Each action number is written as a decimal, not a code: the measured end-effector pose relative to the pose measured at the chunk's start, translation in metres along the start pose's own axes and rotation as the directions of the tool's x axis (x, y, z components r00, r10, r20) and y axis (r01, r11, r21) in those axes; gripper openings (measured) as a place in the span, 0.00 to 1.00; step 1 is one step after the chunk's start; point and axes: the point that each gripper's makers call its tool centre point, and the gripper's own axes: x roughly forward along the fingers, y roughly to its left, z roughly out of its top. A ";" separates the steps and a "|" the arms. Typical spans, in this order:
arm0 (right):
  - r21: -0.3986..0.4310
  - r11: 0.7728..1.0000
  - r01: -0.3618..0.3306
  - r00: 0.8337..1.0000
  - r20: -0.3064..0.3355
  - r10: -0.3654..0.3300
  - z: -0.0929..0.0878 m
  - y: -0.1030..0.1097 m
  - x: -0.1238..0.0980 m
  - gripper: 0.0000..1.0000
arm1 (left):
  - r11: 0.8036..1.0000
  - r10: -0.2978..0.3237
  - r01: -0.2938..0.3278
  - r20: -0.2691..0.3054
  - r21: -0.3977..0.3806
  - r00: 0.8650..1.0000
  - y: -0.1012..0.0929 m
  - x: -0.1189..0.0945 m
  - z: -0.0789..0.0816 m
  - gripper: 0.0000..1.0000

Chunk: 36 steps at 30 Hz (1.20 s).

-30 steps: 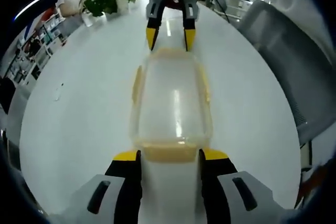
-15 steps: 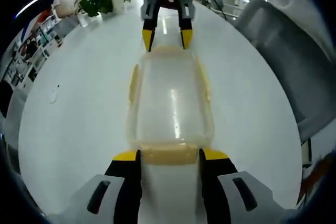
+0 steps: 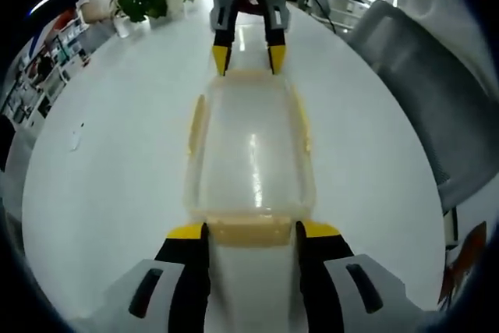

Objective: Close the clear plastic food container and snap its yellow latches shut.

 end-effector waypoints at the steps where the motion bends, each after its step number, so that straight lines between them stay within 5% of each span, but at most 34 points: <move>1: -0.001 1.000 -0.001 1.000 0.001 0.001 0.000 0.000 0.000 0.38 | 1.000 0.000 0.000 0.000 0.000 1.000 0.000 0.000 0.000 0.44; 36: -0.002 1.000 -0.002 1.000 -0.008 0.002 0.001 0.003 -0.003 0.36 | 1.000 0.016 -0.016 -0.023 0.008 1.000 -0.002 -0.004 0.004 0.36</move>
